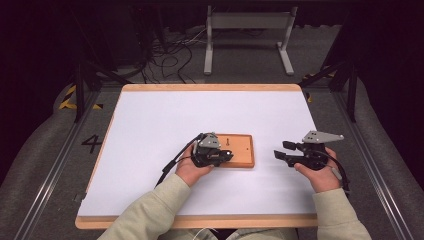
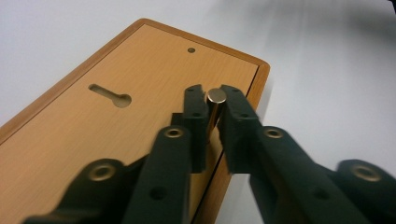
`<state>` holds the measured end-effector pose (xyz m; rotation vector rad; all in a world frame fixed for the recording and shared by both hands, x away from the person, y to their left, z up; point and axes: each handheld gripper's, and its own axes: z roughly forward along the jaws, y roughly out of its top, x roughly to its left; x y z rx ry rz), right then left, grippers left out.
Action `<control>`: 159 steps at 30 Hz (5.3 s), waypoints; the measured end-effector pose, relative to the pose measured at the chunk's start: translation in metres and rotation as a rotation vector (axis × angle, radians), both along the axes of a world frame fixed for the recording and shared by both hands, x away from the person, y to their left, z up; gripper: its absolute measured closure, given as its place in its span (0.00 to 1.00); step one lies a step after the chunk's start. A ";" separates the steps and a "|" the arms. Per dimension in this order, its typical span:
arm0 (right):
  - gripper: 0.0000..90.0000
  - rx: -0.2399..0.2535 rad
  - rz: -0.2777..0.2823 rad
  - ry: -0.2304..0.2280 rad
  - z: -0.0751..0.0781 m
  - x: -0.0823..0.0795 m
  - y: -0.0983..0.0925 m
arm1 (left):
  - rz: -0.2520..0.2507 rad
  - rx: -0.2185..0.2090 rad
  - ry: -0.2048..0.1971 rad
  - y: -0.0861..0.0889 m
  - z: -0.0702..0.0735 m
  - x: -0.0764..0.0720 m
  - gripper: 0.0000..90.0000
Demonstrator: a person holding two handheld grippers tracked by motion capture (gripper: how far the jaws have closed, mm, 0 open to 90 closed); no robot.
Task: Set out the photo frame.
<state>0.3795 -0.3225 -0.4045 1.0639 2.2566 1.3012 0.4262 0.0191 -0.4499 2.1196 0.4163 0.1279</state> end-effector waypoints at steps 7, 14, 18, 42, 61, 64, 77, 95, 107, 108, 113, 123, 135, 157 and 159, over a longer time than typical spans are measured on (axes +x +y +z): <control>0.50 -0.003 -0.004 0.004 -0.001 -0.001 -0.001 | -0.017 0.003 -0.029 0.000 -0.001 0.001 0.93; 0.50 -0.001 -0.006 0.002 -0.001 -0.003 -0.002 | -0.045 0.029 -0.111 -0.001 -0.002 -0.003 0.93; 0.50 -0.005 -0.002 0.001 -0.001 -0.002 0.000 | -0.056 0.050 -0.174 -0.001 -0.003 -0.007 0.93; 0.50 -0.001 0.030 -0.009 0.004 0.003 0.012 | -0.082 0.151 -0.500 -0.003 -0.009 -0.041 0.93; 0.38 0.015 0.064 0.076 0.016 0.024 0.045 | -0.070 0.191 -0.580 -0.004 -0.013 -0.054 0.93; 0.37 -0.005 0.076 0.101 0.018 0.036 0.053 | -0.068 0.187 -0.572 -0.004 -0.013 -0.054 0.93; 0.31 -0.034 0.088 0.273 -0.006 0.075 0.080 | -0.072 0.192 -0.581 -0.005 -0.014 -0.056 0.93; 0.30 0.018 0.174 0.381 -0.027 0.093 0.093 | -0.066 0.191 -0.580 -0.005 -0.014 -0.055 0.93; 0.35 -0.063 0.229 0.290 -0.014 0.081 0.095 | -0.080 0.154 -0.481 0.000 -0.011 -0.058 0.82; 0.37 -0.067 0.236 0.281 -0.013 0.080 0.094 | -0.089 0.145 -0.473 0.001 -0.009 -0.058 0.81; 0.42 -0.074 0.267 0.239 -0.009 0.073 0.092 | -0.104 0.110 -0.426 0.005 -0.006 -0.062 0.76; 0.54 -0.104 0.346 0.133 0.000 0.055 0.090 | -0.093 0.035 -0.346 0.030 0.009 -0.076 0.58; 0.59 -0.185 0.374 0.066 0.008 0.035 0.092 | -0.024 0.006 -0.229 0.076 0.009 -0.081 0.57; 0.69 -0.269 0.419 -0.014 0.013 0.002 0.092 | 0.158 -0.105 -0.120 0.135 0.015 -0.060 0.41; 0.69 -0.278 0.422 -0.024 0.013 -0.001 0.092 | 0.169 -0.107 -0.120 0.137 0.015 -0.059 0.39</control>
